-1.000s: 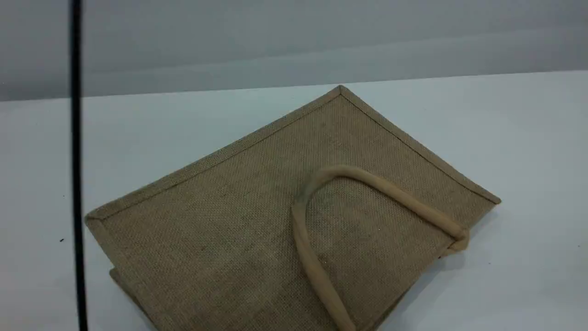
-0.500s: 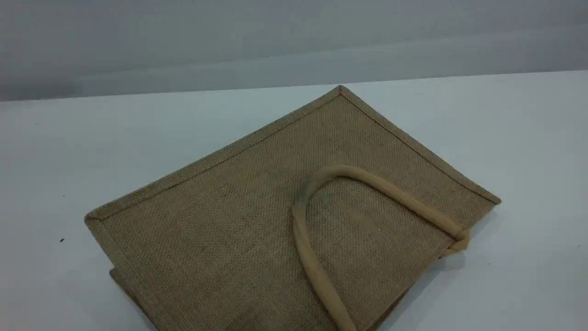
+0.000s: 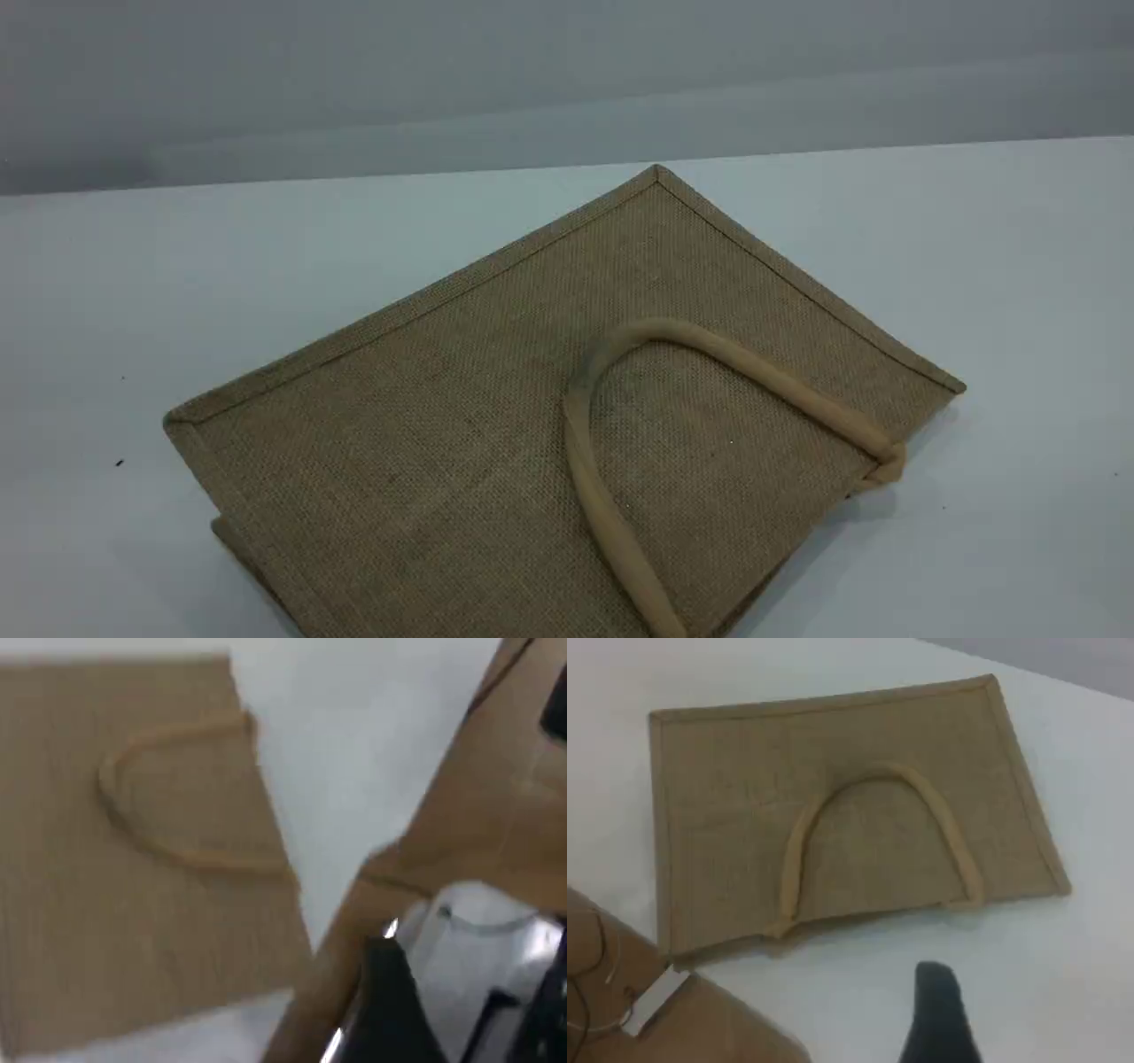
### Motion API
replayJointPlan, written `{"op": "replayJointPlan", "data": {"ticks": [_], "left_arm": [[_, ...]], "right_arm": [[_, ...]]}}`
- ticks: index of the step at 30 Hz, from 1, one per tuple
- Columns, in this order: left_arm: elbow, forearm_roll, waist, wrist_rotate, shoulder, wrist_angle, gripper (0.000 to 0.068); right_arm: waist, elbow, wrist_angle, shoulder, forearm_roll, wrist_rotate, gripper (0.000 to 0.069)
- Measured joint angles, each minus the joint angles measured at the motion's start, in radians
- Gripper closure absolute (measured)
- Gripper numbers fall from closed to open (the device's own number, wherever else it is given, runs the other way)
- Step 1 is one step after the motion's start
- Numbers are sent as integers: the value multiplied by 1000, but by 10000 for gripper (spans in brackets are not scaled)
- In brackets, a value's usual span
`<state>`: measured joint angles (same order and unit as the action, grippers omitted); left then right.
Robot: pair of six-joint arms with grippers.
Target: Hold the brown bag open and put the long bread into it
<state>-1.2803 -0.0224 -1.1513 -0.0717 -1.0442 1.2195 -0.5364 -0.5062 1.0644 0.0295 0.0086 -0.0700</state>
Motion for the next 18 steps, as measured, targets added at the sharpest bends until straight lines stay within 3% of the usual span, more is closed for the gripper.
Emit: {"op": "replayJointPlan", "data": {"ticks": [5, 11, 18], "left_arm": [[241, 0, 0, -57, 184, 0, 267], [523, 0, 0, -100, 402, -85, 267], [720, -3, 0, -100, 628, -141, 267]], "right_arm": [[0, 0, 0, 0, 0, 0, 265], [0, 0, 0, 0, 0, 0, 265], [0, 0, 1, 0, 0, 0, 265]]}}
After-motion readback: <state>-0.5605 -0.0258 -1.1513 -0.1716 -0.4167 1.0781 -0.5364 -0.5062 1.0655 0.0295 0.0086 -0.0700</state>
